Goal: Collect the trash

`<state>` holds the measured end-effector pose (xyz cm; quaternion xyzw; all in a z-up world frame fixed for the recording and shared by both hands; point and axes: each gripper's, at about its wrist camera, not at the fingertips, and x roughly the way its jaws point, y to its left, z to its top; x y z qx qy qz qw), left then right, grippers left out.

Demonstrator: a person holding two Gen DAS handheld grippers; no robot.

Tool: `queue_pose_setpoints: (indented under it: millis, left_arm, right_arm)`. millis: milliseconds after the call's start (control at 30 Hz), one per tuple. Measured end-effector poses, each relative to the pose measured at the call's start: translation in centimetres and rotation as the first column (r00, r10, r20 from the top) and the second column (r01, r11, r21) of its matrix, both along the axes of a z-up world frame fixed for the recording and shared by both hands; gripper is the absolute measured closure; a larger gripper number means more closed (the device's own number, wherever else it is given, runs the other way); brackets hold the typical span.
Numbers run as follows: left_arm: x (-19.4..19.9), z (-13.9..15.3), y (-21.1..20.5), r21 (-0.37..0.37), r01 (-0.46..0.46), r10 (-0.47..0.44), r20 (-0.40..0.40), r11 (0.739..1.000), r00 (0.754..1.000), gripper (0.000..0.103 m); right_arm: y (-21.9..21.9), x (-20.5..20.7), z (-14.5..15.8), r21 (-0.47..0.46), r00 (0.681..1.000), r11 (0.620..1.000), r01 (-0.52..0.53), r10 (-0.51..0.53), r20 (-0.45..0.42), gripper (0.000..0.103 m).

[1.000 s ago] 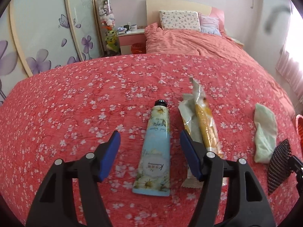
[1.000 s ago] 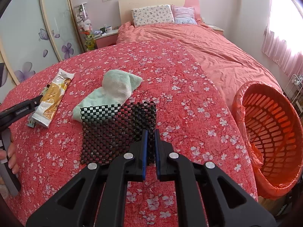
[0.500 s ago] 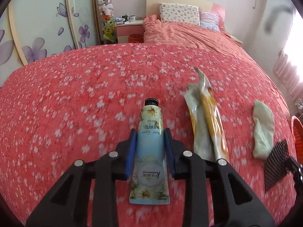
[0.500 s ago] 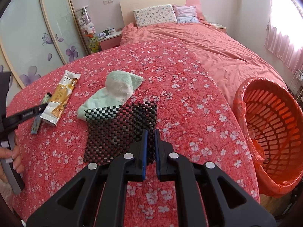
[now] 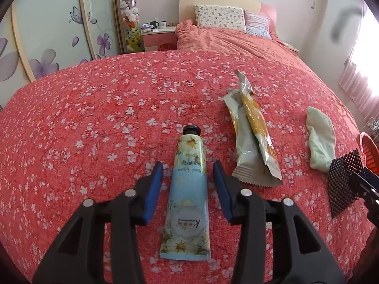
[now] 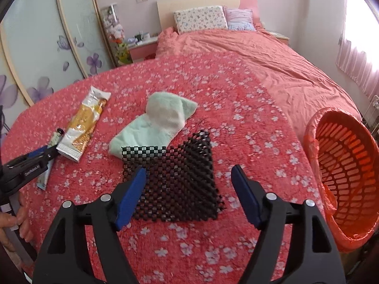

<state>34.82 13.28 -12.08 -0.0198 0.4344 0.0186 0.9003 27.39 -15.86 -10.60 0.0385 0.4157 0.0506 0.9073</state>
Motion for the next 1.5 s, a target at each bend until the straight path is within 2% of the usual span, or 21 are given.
queue_pose_setpoints:
  millis: [100,167,233,433,567,633,700,800,967,1300,1433,1500]
  left_arm:
    - [0.1,0.1,-0.2,-0.008,-0.003,0.003,0.0,1.0,1.0,0.056]
    - [0.0,0.2,-0.3,-0.004,-0.001,0.001,-0.001,1.0,1.0,0.056]
    - [0.2,0.3,-0.2,-0.005,0.001,-0.001,-0.001,1.0,1.0,0.056]
    - [1.2,0.5,-0.2,-0.007,-0.02,0.02,-0.003,1.0,1.0,0.056]
    - [1.8,0.5,-0.4,0.01,-0.025,0.025,-0.003,1.0,1.0,0.061]
    - [2.0,0.6,-0.4,0.016,-0.025,0.025,-0.003,1.0,1.0,0.073]
    - [2.0,0.8,-0.4,0.01,-0.014,0.014,-0.009,1.0,1.0,0.075]
    - [1.2,0.8,-0.5,0.015,0.014,-0.013,-0.014,1.0,1.0,0.075]
    - [-0.3,0.6,-0.8,0.025,0.029,-0.029,-0.014,0.999,0.999,0.075]
    - [0.2,0.5,-0.9,0.016,0.009,-0.009,-0.002,1.0,1.0,0.068]
    - [0.2,0.6,-0.4,-0.004,0.012,-0.012,0.001,1.0,1.0,0.068]
    - [0.2,0.5,-0.4,-0.001,0.011,-0.011,0.001,1.0,1.0,0.075]
  right_arm:
    - [1.1,0.2,-0.4,-0.053,1.0,0.999,-0.009,0.009,-0.004,0.03]
    - [1.7,0.2,-0.8,-0.087,1.0,0.996,-0.018,0.017,-0.011,0.037]
    - [1.7,0.2,-0.9,-0.078,1.0,0.997,-0.022,0.021,-0.02,0.046]
    - [1.0,-0.1,-0.9,-0.053,1.0,0.999,-0.011,0.01,-0.016,0.05]
    - [0.9,-0.1,-0.9,-0.055,1.0,0.998,-0.008,0.007,-0.014,0.055]
    - [0.9,-0.2,-0.8,-0.057,1.0,0.998,-0.003,0.003,-0.008,0.067]
    - [0.9,-0.5,-0.6,-0.06,1.0,0.998,-0.002,0.002,0.0,0.08]
    - [0.7,-0.8,-0.5,-0.051,1.0,0.999,-0.008,0.008,0.001,0.088]
    - [1.0,-0.8,-0.6,-0.065,1.0,0.998,-0.007,0.007,-0.003,0.088]
    - [1.1,-0.9,-0.7,-0.049,1.0,0.999,-0.007,0.006,-0.006,0.088]
    - [0.9,-0.8,-0.7,-0.04,1.0,0.999,-0.007,0.007,-0.007,0.088]
    - [0.9,-0.8,-0.7,-0.038,1.0,0.999,-0.007,0.007,-0.007,0.088]
